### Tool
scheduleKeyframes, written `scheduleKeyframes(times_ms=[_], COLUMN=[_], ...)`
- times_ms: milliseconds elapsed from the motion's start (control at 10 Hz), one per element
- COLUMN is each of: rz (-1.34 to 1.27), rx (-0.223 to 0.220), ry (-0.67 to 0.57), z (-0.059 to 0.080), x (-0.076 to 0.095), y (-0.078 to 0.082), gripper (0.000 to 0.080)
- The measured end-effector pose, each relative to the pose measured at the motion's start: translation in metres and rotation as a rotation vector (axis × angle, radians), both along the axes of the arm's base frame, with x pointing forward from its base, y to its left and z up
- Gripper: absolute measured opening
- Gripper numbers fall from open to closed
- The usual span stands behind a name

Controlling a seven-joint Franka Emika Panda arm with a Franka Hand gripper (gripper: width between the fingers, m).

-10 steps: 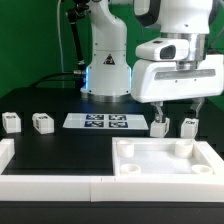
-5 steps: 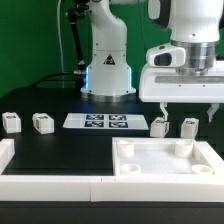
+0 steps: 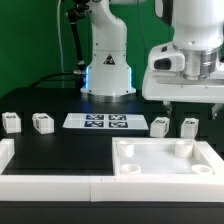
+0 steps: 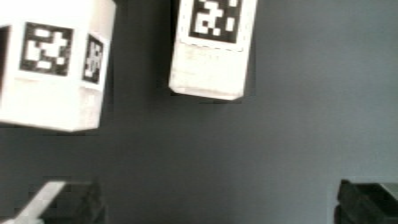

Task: Assemble square table

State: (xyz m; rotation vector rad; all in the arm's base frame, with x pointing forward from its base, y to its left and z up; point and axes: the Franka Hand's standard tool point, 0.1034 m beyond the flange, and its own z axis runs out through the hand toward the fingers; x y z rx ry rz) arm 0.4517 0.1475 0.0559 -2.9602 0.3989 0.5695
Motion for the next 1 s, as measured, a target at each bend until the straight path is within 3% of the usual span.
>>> scheduleKeyframes(times_ms=[400,500,600,1000], rz=[0.007,-0.052,-0.116,-0.137], rx=[0.030,0.055,0.085,0.089], ry=[0.205,0.323,0.399,0.411], z=[-0.006,-0.008,-0.016,-0.022], x=[-0.002,-0.016,-0.019,-0.019], y=[-0.006,-0.001,0.005,0.007], gripper=[0.0648,0.0648,0.0648,0.0648])
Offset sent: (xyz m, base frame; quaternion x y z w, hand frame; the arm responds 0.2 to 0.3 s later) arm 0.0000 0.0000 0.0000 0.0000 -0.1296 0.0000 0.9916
